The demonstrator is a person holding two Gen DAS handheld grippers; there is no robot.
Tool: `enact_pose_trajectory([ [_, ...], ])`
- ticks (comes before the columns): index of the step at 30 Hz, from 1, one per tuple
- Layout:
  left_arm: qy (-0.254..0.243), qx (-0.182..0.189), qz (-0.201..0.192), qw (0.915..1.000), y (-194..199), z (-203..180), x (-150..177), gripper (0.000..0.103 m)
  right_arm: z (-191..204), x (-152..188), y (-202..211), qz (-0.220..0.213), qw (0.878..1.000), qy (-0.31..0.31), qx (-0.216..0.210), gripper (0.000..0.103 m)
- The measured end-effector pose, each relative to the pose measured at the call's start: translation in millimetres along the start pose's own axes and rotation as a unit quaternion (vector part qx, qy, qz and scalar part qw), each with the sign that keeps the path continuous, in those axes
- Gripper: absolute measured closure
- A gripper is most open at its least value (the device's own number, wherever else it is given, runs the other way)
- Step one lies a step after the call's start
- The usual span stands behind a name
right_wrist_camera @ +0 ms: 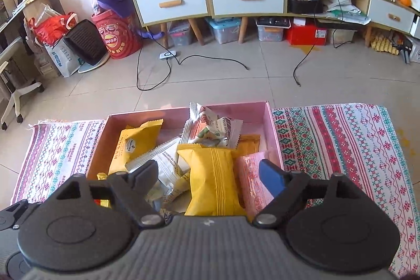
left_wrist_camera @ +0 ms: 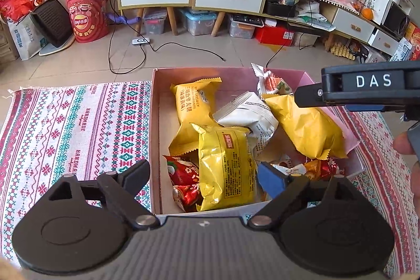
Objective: Organize snacks
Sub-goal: 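Carry both yellow packets into the pink box and open both tools, then withdraw both tools from the box toward the wafer and milk bread packets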
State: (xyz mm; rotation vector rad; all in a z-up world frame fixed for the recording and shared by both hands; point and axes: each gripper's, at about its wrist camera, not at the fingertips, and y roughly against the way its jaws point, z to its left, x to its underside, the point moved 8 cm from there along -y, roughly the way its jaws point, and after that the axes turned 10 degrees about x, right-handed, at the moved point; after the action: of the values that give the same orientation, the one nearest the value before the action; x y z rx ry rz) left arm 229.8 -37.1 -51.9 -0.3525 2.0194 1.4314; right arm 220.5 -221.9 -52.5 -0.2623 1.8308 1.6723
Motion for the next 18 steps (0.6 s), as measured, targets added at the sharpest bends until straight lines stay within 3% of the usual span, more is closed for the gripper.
enact_pose_trajectory([
  [9,-0.010,-0.004,0.004,0.9999,9.8,-8.2,8.9,0.001,-4.7,9.0,15.4,0.000,1.000,0.006,-0.014,0.009],
  [18,-0.029,0.000,0.007,0.9996,28.8,-18.9,26.1,0.000,-13.2,23.1,37.5,-0.005,0.999,0.010,-0.032,0.004],
])
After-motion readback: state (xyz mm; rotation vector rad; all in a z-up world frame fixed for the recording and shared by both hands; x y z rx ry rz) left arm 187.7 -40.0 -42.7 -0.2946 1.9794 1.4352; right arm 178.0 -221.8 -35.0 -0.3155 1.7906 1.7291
